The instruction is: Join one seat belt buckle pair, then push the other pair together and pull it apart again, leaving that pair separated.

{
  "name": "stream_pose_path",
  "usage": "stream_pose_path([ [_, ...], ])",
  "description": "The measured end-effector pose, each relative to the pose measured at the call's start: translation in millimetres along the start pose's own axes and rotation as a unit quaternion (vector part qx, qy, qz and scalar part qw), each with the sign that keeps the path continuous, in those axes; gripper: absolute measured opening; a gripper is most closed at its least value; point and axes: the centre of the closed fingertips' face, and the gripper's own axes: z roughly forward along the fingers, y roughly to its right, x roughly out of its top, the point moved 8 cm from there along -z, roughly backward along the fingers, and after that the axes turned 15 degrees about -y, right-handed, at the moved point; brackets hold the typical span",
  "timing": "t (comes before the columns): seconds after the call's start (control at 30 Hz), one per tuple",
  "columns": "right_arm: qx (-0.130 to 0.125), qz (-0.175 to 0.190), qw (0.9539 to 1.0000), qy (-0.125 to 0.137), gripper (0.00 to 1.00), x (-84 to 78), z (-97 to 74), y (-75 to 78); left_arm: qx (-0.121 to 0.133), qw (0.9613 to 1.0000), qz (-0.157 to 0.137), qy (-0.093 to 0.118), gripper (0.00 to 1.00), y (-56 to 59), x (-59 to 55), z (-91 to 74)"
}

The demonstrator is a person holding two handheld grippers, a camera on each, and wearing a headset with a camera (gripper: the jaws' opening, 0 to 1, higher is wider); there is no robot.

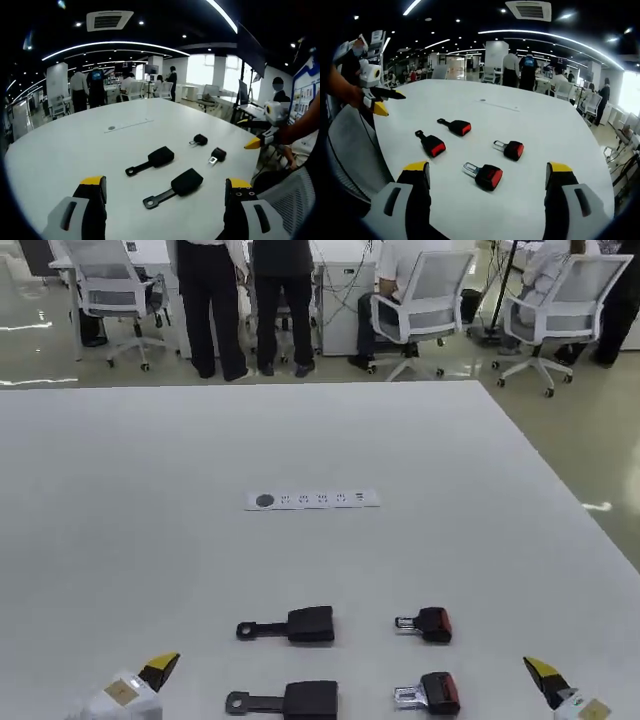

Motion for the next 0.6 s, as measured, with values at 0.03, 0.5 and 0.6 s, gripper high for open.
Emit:
stream_pose_path([
  [0.03, 0.000, 0.001, 1.0000, 0.001, 0.96, -0.2, 0.4, 0.5, 0.000, 1.0000, 0.000, -0.001, 1.00, 0.2, 0.2, -0.2],
  [0.5, -0.001, 0.000, 1.0000, 0.001, 0.96, 2.4, -0.9, 1.2, 0.000, 1.0000, 0.001, 0.003, 1.00, 0.6, 2.6, -0.4],
  [0.6, -0.003, 0.000, 1.0000, 0.001, 0.96, 2.1, -1.4, 1.2, 0.000, 1.0000, 0.002, 0.003, 1.00, 0.4, 2.8, -0.6],
])
